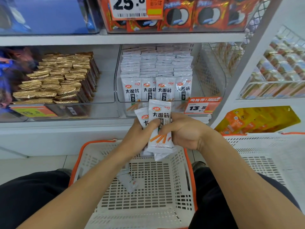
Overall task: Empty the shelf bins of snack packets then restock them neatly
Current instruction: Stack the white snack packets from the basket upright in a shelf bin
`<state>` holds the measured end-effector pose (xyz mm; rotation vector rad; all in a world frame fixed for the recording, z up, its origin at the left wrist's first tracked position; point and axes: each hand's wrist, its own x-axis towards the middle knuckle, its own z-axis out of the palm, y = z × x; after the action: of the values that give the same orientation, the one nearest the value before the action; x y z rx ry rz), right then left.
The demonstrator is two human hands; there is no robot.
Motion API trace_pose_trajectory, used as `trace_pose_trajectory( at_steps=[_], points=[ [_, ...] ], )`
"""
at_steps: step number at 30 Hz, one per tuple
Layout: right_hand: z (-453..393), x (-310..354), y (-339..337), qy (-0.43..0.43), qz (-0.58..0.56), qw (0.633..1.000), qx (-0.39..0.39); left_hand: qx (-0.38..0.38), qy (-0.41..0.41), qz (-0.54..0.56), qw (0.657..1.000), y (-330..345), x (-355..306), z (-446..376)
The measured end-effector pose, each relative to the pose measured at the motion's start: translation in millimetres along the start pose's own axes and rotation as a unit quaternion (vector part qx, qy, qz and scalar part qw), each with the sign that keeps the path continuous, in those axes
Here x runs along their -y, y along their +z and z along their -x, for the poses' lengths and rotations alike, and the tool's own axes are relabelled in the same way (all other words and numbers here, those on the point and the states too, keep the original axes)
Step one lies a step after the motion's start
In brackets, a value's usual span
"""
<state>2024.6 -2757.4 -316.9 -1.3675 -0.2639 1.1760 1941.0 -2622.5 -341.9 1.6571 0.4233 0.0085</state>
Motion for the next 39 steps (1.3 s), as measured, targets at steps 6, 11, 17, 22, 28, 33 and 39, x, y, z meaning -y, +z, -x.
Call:
trace_pose_trajectory(
  at_steps=[6, 11, 17, 22, 28, 33, 39],
  points=[
    [3.7, -5.4, -1.6, -0.136, 0.191, 0.963, -0.132, -0.027, 0.072, -0.023, 0.997, 14.9, -12.7, -7.6],
    [0.5, -8.9, 6.7, -0.136, 0.228, 0.961, -0.079, -0.033, 0.094, -0.036, 0.994, 28.1, -15.4, -7.1],
    [11.3, 5.2, -8.2, -0.162, 0.215, 0.961, -0.069, -0.003, 0.104, 0.026, 0.994, 10.9, -10.4, 0.9],
    [7.9, 6.8, -8.1, -0.193, 0.207, 0.950, -0.130, 0.098, 0.024, 0.040, 0.994, -11.6, -10.0, 5.0],
    [6.5, 2.8, 6.6, -0.156, 0.259, 0.953, 0.003, 0.129, -0.008, 0.060, 0.990, -3.4, -3.3, 3.9],
    [7.0, 13.0, -15.8, -0.192, 0.314, 0.927, -0.076, 0.120, 0.007, -0.004, 0.993, -4.2, -7.0, -1.5],
    [14.7, 29.0, -40.2, -0.255, 0.320, 0.906, -0.111, 0.127, -0.019, -0.177, 0.976, 13.0, -49.4, -9.8]
  ],
)
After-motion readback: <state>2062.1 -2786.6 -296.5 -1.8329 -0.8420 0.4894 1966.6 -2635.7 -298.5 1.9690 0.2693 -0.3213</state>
